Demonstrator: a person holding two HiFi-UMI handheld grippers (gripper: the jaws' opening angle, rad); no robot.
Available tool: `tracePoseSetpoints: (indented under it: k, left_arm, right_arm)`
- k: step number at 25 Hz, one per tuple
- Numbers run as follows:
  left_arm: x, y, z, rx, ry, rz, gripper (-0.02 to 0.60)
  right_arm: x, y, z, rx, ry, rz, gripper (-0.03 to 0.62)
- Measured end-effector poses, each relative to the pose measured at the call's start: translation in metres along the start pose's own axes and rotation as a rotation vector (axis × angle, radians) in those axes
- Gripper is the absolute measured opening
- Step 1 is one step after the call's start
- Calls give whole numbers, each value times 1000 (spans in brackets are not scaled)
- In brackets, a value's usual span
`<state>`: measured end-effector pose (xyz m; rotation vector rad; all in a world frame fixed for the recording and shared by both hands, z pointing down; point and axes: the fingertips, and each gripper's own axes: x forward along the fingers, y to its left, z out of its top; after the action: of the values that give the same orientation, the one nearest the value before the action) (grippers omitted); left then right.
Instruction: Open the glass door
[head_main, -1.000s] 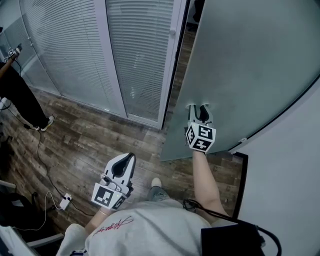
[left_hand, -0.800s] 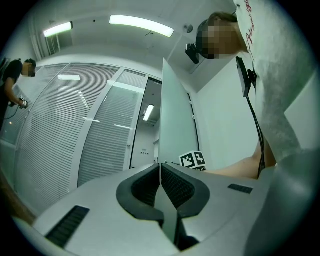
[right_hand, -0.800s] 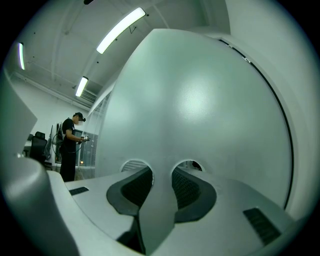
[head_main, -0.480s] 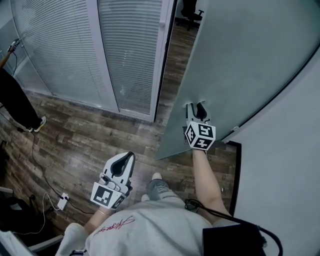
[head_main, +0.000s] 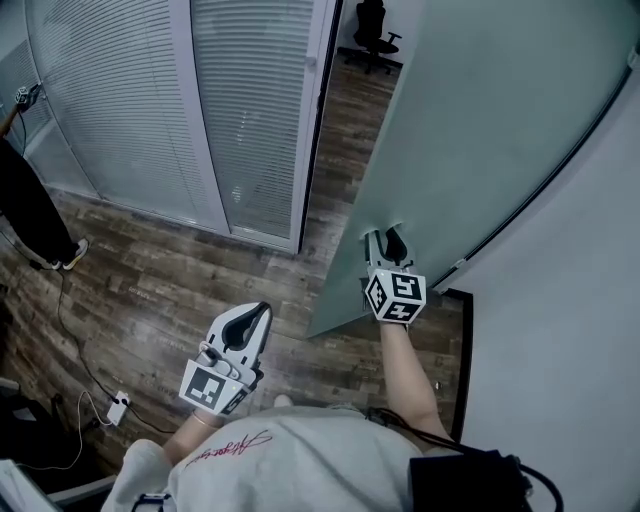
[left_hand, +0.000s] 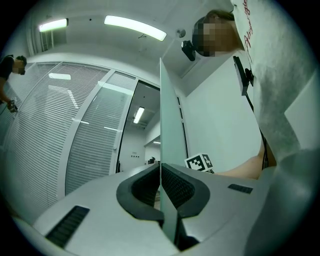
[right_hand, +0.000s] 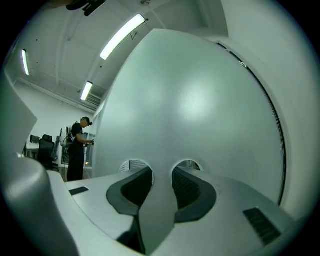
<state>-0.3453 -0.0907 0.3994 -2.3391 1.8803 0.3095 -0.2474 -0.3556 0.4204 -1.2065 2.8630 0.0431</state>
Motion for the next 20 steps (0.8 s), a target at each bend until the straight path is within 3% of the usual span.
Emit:
tracePoseSetpoints:
  k: [20]
  left_arm:
    - [20,-112,-1,7,-3,-29,24]
  right_arm:
    - [-98,-6,6,11,-15,112,130]
